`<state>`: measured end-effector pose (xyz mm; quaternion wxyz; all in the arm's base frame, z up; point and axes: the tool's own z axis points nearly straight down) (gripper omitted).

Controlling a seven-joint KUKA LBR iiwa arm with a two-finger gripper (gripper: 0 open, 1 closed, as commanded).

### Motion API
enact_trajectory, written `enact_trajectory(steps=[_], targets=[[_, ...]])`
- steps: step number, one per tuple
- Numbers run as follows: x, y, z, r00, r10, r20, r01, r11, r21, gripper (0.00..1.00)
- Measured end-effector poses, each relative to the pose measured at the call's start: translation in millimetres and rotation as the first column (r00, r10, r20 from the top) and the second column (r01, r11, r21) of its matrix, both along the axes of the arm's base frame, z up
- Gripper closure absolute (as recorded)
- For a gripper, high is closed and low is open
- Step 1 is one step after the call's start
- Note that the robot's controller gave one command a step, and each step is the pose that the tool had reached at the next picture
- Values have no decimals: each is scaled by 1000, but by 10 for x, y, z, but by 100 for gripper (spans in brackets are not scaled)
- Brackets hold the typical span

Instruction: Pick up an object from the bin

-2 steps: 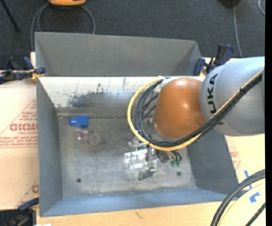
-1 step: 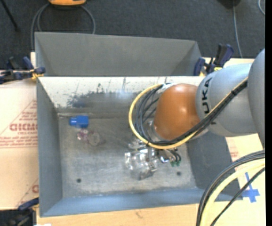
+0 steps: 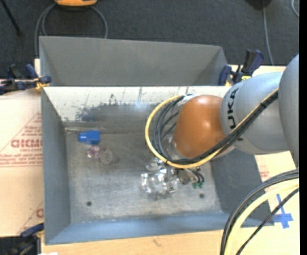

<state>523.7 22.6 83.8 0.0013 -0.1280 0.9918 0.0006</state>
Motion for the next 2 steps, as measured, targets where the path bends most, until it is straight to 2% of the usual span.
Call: enact_trajectory(steps=[1,2], targets=[[-59,-173,967,1000,-10,4,10,1000,-3,100],[-90,-227,2424,1000,-30,7,30,1000,-2,100]])
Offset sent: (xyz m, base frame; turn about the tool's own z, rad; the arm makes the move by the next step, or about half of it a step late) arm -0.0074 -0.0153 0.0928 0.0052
